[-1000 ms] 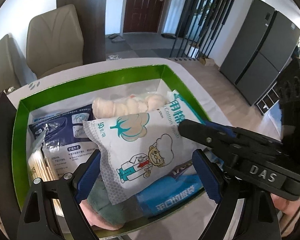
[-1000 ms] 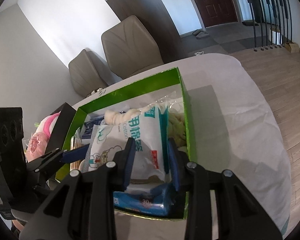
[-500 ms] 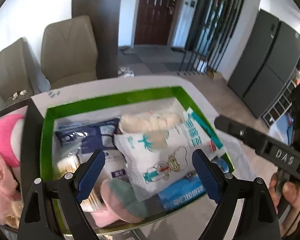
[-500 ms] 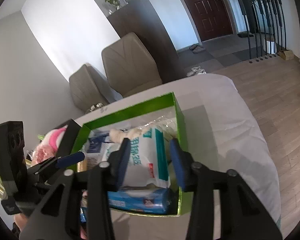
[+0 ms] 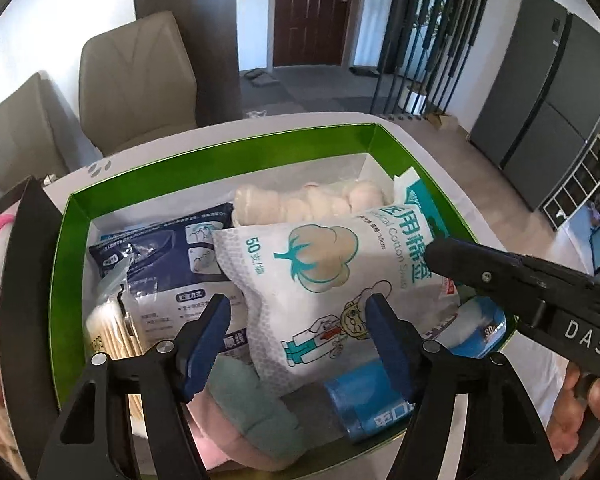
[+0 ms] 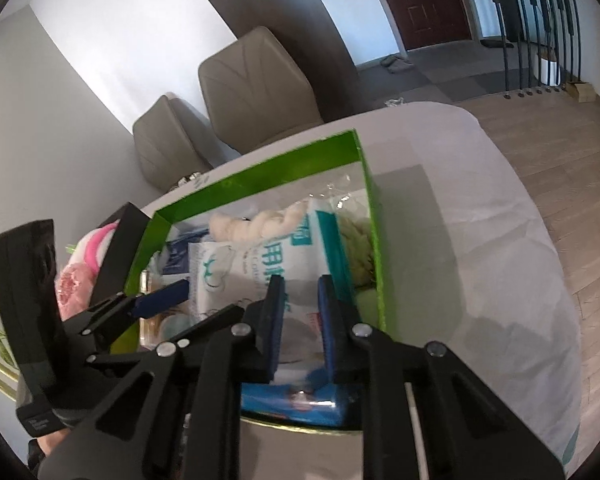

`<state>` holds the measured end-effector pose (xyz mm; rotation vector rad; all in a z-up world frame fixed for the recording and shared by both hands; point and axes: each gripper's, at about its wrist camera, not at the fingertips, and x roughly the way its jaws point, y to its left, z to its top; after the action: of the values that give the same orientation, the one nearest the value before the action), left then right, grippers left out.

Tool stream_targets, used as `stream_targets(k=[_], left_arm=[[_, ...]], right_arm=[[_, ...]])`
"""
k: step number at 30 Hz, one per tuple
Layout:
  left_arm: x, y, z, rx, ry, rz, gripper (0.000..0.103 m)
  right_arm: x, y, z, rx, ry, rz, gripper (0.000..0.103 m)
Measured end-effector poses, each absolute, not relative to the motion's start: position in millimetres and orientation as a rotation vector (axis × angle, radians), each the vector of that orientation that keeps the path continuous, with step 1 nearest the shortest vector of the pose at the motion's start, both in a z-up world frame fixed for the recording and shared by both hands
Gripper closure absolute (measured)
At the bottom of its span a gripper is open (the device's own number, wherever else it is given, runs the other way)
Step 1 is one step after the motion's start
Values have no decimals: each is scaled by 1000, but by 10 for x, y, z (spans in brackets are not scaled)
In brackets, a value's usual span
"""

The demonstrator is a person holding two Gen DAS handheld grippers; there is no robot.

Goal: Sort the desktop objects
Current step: 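Lower the cotton swab bag into the green box with the left gripper, then open the left gripper and release the cotton swab bag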

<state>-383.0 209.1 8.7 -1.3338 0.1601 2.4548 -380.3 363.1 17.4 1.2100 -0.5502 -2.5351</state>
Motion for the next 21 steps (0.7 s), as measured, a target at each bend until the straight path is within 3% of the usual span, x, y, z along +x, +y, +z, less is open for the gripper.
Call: stream_targets(k=[15,17,21], left_arm=[[-3595,2101,397,-1239,275,2615,30],[-3564,2106,448,-1209,281,2643,24],[-3505,2088,557,-1158,290,2685,23]], right_arm=[[-3650,3676,445,1100,-573,-2587,80],[-3612,3671,502,1081,-573,-2596,73],[-3537,3663,598,1052,-570,-2606,65]])
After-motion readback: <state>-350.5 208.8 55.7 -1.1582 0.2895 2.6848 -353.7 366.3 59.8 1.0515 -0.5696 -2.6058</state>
